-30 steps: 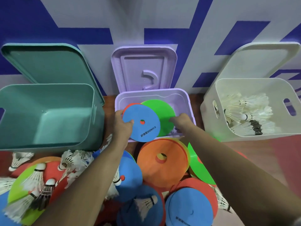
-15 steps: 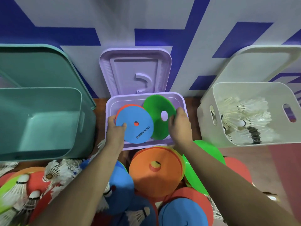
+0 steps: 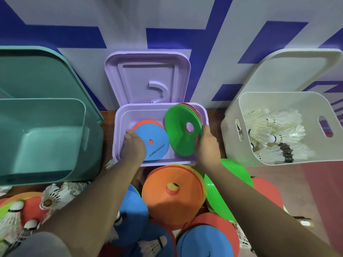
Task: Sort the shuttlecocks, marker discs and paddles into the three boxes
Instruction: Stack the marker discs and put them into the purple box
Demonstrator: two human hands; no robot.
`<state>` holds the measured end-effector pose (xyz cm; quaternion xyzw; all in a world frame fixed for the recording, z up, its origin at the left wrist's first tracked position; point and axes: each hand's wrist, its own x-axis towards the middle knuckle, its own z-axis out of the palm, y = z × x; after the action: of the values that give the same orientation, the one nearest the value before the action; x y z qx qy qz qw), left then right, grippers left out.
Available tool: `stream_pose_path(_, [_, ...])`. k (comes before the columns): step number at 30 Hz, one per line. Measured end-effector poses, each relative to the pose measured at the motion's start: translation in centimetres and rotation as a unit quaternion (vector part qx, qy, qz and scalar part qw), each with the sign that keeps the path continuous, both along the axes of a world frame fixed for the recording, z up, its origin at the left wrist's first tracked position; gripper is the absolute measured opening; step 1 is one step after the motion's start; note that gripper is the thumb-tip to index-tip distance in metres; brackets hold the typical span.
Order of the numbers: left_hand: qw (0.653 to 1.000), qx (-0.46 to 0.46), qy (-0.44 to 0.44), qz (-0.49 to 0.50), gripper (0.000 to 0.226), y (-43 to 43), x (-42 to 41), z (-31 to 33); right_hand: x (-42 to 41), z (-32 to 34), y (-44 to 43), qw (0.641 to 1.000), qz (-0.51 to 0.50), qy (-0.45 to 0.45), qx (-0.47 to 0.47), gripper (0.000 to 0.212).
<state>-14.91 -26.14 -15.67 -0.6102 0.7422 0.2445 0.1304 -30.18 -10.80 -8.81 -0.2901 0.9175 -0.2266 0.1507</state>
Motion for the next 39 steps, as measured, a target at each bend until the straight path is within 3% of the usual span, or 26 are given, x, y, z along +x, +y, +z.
stream_pose_path(3, [0.998, -0.061, 0.006, -0.021, 0.087, 0.7, 0.3, 0.8, -0.1, 0.2, 0.2, 0.999, 0.007, -0.05, 0.002, 0.022])
stream_pose_path(5, [0.991, -0.103, 0.04, -0.078, 0.075, 1.2, 0.0, 2.5, 0.2, 0.9, 0.7, 0.998, 0.008, -0.05, -0.047, 0.037])
stream_pose_path(9, [0.961, -0.03, 0.26, -0.095, 0.036, 3.1, -0.2, 6.4, 1.2, 3.0, 2.6, 0.992, 0.012, 0.062, -0.111, 0.042])
stream_pose_path(13, [0.919, -0.027, 0.374, -0.126, 0.017, 7.1, 2.6, 9.1, 3.7, 3.9, 6.1, 0.992, 0.012, 0.04, -0.116, 0.032])
stream_pose_path(16, [0.915, -0.069, 0.366, -0.154, 0.014, 9.9, 5.8, 8.7, 6.5, 3.3, 9.2, 0.996, -0.002, 0.013, -0.093, 0.022])
stream_pose_path(19, [0.937, -0.11, 0.283, -0.171, 0.012, 11.4, 8.4, 6.9, 8.7, 1.5, 11.3, 0.999, -0.008, -0.032, 0.008, 0.033])
stream_pose_path(22, [0.967, -0.072, 0.168, -0.178, 0.026, 12.1, 9.2, 5.8, 9.4, -0.3, 11.6, 0.995, 0.003, -0.083, 0.052, 0.044])
stream_pose_path(26, [0.975, -0.06, 0.095, -0.191, 0.029, 11.8, 8.3, 5.2, 9.0, -1.3, 10.7, 0.993, -0.014, -0.095, 0.067, 0.03])
stream_pose_path(30, [0.97, -0.091, 0.136, -0.179, 0.027, 11.1, 7.7, 4.6, 8.5, -1.5, 10.6, 0.993, -0.016, -0.098, 0.057, 0.006])
stream_pose_path(34, [0.957, -0.071, 0.239, -0.149, 0.002, 10.6, 7.9, 5.6, 8.4, -0.3, 11.7, 0.995, -0.025, -0.096, -0.023, 0.015])
stream_pose_path(37, [0.945, -0.07, 0.289, -0.139, 0.004, 10.7, 8.7, 7.2, 8.7, 1.6, 12.8, 0.99, -0.018, -0.071, -0.12, 0.006])
stream_pose_path(39, [0.943, -0.043, 0.318, -0.085, 0.006, 11.0, 9.0, 8.1, 8.9, 2.9, 13.3, 0.983, -0.004, -0.043, -0.181, 0.014])
